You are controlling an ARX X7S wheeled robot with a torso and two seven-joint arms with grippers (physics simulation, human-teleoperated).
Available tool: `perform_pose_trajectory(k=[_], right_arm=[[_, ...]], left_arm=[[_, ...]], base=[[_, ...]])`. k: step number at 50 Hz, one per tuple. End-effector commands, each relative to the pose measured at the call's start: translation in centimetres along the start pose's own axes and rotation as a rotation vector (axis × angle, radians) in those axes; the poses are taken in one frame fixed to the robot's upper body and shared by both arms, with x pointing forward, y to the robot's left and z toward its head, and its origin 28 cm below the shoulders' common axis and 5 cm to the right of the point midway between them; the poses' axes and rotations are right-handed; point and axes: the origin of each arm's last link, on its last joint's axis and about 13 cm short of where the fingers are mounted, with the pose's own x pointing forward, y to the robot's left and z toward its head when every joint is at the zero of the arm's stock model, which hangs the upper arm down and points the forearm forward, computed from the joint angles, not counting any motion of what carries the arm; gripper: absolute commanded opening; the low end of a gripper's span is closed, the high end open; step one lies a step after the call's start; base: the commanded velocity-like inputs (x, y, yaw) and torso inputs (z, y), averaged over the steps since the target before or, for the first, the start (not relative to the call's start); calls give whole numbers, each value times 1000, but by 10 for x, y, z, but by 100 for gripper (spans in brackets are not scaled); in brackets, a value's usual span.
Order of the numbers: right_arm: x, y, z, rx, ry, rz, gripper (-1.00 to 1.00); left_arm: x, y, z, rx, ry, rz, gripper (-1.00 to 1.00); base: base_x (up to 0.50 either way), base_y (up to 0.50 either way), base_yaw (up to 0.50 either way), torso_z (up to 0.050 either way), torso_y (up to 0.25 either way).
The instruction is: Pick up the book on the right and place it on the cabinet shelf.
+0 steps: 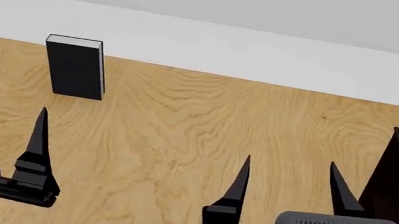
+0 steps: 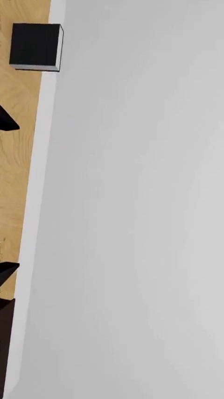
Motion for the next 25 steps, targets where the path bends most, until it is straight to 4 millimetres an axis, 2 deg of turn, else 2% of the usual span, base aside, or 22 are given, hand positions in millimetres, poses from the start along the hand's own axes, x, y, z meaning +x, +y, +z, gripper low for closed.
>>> perform_pose_trajectory(k=[1, 7, 13, 15, 18, 20, 22, 25], right_arm=[[-6, 0, 13, -23, 34, 16, 100], [-5, -7, 32, -69, 167, 22, 100], [2, -13, 57, -103, 306, 122, 100], [7, -16, 59, -96, 341, 140, 100], [24, -34, 70, -75, 382, -22, 100], [28, -31, 78, -91, 426, 53, 100], [26, -26, 87, -42, 467, 236, 100], [26, -27, 94, -19, 517, 320, 100]], left_arm=[[1, 3, 1, -11, 6, 10, 100], [1, 4, 1, -9, 7, 8, 100], [-3, 1, 3, -12, 2, -29, 100], [-3, 1, 4, -16, 3, -32, 100], [-3, 2, 5, -20, 9, -38, 100], [-3, 2, 6, -23, 10, -34, 100], [-3, 4, 8, -25, 4, -31, 100], [-2, 6, 9, -29, 2, -30, 100]], base=[[0, 0, 0, 0, 0], [0, 0, 0, 0, 0], [0, 0, 0, 0, 0], [0, 0, 0, 0, 0], [0, 0, 0, 0, 0], [0, 0, 0, 0, 0], [0, 0, 0, 0, 0], [0, 0, 0, 0, 0]])
